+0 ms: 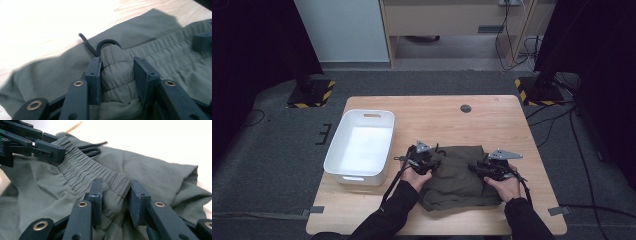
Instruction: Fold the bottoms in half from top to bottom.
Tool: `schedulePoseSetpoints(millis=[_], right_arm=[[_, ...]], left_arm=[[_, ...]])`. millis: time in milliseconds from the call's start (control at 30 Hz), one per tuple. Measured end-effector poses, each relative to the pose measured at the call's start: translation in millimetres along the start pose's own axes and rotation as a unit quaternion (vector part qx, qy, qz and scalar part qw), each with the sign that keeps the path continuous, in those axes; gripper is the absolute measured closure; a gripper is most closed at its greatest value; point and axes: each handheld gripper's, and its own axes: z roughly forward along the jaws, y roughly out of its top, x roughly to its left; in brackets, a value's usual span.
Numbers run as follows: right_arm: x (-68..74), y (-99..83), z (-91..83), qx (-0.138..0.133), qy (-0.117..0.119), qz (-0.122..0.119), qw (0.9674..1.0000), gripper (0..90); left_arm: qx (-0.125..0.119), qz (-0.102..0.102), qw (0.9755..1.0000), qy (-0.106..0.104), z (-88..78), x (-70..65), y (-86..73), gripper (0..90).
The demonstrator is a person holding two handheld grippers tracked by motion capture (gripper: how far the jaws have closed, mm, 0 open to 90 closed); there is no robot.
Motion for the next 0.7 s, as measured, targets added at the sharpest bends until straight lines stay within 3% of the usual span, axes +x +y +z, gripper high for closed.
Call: schedulePoseSetpoints(millis=[167, 300, 500, 633, 700], right_arm=[[14.0, 4.1, -9.4, -0.026, 0.032, -0.029, 0.9987, 67.5], [22.2, 3.9, -17.1, -0.042, 0.059, -0.045, 0.9964, 65.9], [27.5, -2.5, -29.4, -0.058, 0.094, -0.032, 0.9934, 58.5], [23.4, 7.4, -33.2, -0.095, 0.090, -0.011, 0.9913, 55.3], [23.0, 12.9, -29.6, -0.089, 0.070, -0.004, 0.9936, 53.9]], left_arm=[[-0.023, 0.021, 0.9993, -0.022, -42.3, -8.7, -5.5, 60.1], [-0.032, 0.036, 0.9981, -0.038, -63.5, -14.2, -17.4, 60.3], [-0.033, 0.045, 0.9963, -0.065, -86.5, -24.4, -44.3, 59.2], [-0.028, 0.047, 0.9957, -0.074, -90.1, -30.0, -56.1, 58.3], [-0.027, 0.050, 0.9955, -0.075, -92.0, -32.2, -58.0, 57.9]])
